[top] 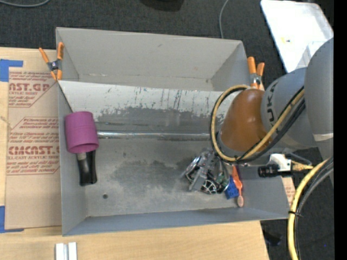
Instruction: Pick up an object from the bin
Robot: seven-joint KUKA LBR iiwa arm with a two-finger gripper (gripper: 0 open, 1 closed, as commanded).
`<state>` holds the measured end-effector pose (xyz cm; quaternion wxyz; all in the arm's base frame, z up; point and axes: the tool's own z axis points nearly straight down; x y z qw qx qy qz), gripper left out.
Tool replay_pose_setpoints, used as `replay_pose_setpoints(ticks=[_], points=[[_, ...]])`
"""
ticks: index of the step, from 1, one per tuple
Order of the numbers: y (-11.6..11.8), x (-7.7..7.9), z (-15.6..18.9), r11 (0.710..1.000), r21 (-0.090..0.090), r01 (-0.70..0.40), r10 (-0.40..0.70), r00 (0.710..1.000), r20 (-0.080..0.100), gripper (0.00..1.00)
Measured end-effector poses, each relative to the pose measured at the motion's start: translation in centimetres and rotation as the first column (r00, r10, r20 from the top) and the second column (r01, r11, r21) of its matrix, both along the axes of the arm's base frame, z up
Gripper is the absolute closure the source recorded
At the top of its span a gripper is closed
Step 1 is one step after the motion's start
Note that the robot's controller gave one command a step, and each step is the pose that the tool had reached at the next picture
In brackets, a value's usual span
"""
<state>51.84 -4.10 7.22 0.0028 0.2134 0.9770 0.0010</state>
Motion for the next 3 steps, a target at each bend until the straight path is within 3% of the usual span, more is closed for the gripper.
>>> replay_pose_setpoints(ticks=[1, 2, 3], points=[[0.0, -0.1, 0.8, 1.0, 0.0, -0.001, 0.001, 1.0, -0.001, 1.0], [0.1, -0.3, 5.4, 1.0, 0.001, -0.001, 0.001, 1.0, -0.009, 1.0], [0.0, -0.1, 8.5, 1.0, 0.0, -0.002, 0.002, 1.0, -0.001, 1.0]])
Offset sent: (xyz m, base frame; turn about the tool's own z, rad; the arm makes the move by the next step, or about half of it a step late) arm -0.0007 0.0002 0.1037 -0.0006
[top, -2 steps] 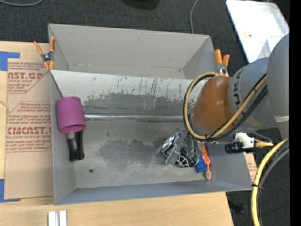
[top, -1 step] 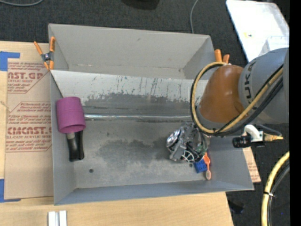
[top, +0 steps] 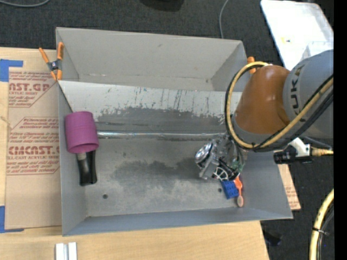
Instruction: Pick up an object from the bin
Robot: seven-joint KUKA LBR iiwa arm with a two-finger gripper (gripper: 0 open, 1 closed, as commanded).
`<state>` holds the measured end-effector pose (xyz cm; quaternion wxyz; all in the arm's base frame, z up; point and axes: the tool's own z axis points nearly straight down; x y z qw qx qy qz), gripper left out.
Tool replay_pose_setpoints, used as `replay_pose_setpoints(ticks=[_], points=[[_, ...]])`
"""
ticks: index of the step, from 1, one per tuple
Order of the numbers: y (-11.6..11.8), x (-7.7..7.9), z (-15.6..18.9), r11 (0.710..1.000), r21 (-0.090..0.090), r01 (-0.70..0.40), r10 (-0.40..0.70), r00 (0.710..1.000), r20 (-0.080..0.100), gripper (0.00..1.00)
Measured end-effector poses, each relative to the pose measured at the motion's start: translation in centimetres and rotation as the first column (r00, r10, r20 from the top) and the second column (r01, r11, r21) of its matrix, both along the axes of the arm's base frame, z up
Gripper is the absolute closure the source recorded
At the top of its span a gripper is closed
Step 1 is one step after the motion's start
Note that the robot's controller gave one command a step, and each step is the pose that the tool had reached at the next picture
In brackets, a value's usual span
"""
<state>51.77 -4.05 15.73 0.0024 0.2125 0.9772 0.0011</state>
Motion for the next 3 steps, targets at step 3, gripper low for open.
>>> replay_pose_setpoints(ticks=[3], points=[[0.1, 0.1, 8.2, 1.0, 0.001, -0.003, 0.003, 1.0, 0.002, 1.0]])
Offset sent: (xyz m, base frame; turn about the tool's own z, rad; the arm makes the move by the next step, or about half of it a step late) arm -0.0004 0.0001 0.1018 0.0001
